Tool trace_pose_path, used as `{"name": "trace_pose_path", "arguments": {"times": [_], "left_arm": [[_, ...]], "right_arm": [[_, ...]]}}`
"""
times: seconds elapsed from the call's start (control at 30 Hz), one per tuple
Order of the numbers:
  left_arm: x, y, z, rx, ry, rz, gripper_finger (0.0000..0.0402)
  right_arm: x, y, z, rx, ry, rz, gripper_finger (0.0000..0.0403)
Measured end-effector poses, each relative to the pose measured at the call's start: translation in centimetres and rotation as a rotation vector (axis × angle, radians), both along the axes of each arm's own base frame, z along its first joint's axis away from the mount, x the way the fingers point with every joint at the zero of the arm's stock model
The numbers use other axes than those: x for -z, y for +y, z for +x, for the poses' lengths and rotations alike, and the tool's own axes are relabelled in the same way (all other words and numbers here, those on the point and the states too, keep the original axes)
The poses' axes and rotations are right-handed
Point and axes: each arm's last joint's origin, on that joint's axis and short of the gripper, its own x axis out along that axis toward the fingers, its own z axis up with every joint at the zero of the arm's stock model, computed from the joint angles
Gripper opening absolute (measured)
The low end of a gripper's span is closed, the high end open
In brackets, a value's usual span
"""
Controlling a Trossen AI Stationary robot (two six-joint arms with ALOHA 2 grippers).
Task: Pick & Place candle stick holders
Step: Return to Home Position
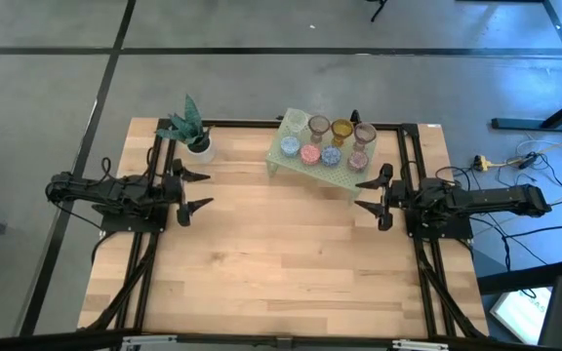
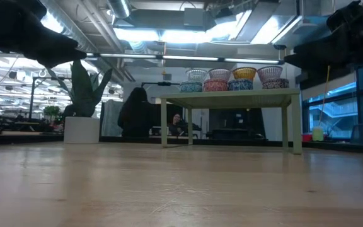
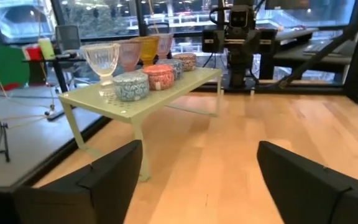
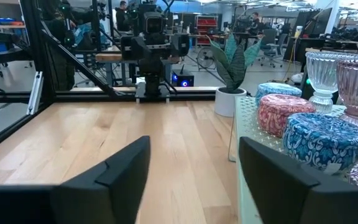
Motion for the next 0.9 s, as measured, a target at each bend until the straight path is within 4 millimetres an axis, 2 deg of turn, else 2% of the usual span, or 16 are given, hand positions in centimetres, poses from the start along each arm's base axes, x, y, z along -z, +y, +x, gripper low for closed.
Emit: {"name": "trace_pose_path", "arguments": {"times": [0.3, 0.63, 0.73, 0.9], "left_arm": [[0.0, -0.1, 0.0, 0.031, 0.033, 0.112, 0.0204], [-1.1, -0.5, 0.1, 0.18, -0.072, 0.186, 0.0083], [-0.5, -0.5, 0.3, 0.18, -0.077, 0.17, 0.0057], [1.7, -0.5, 0.9, 0.144, -0.079, 0.19, 0.0024]], "right_arm": [[0.0, 0.0, 0.0, -0.001, 0.002, -0.019, 0.0113], [0.0, 0.0, 0.0, -0.003, 0.002, -0.027, 0.0015], [0.0, 0.0, 0.0, -0.003, 0.003, -0.027, 0.0006], [0.1, 0.0, 0.0, -0.003, 0.017, -0.027, 0.0013]]}}
